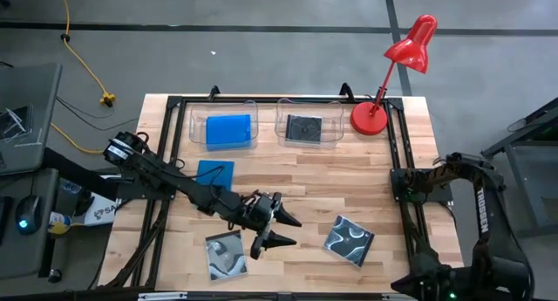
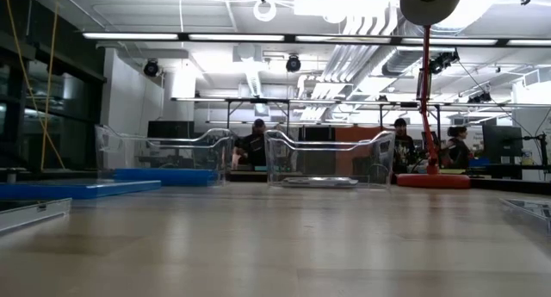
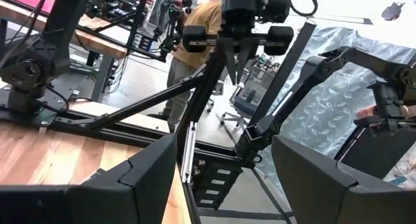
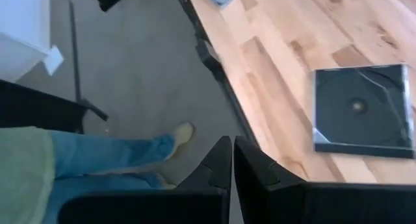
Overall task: Pick & place jewel cases by type
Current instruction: Put the right black CD case into the right transparent bin
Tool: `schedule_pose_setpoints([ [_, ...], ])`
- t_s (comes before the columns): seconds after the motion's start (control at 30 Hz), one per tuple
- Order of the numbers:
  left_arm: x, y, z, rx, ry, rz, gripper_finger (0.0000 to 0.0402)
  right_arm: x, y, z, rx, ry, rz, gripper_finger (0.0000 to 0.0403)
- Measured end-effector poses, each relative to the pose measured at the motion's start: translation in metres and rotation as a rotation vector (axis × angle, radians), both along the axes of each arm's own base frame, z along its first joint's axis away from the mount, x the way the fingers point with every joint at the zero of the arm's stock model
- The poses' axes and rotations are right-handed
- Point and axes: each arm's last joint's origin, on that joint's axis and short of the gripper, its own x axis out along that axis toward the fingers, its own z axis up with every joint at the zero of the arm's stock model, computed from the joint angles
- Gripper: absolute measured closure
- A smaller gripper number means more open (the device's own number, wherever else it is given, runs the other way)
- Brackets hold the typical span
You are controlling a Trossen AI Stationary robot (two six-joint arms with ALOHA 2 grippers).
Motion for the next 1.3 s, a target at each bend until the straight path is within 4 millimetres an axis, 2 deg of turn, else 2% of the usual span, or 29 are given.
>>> schedule_pose_setpoints([
  [0.1,0.0,0.0,0.0,-0.005,-0.003,0.004,0.0154,-0.003,-0.005,-0.001,-0.029,0.033,-0.004,0.0403],
  [0.2,0.0,0.0,0.004,-0.022,-0.034,0.003,0.0154,-0.001,-0.017,0.005,-0.057,0.037,-0.018,0.0403],
  [0.47,-0.001,0.0,0.008,-0.038,-0.077,0.003,0.0154,-0.007,-0.076,0.043,-0.08,-0.027,-0.022,0.0403],
  [0.53,-0.001,0.0,0.007,-0.028,-0.073,0.004,0.0154,-0.011,-0.093,0.047,-0.077,-0.071,-0.013,0.0403],
  [0.6,-0.001,0.0,0.008,-0.027,-0.075,0.004,0.0154,-0.016,-0.111,0.042,-0.066,-0.072,-0.014,0.0403],
  [0.7,-0.001,0.0,0.007,-0.026,-0.072,0.004,0.0154,-0.022,-0.139,0.021,-0.021,-0.023,-0.031,0.0403],
  [0.83,-0.001,0.0,0.007,-0.025,-0.072,0.005,0.0154,-0.03,-0.171,-0.01,0.092,-0.043,-0.037,0.0403],
  [0.97,-0.001,0.001,0.007,-0.024,-0.07,0.008,0.0154,-0.036,-0.19,-0.047,0.217,-0.04,-0.032,0.0403],
  [1.1,0.0,0.001,0.005,-0.013,-0.049,0.008,0.0154,-0.037,-0.183,-0.085,0.386,0.049,-0.008,0.0403],
  [1.3,0.001,0.002,-0.009,0.025,0.085,0.066,0.0154,-0.032,-0.148,-0.142,0.506,0.225,0.007,0.0403],
])
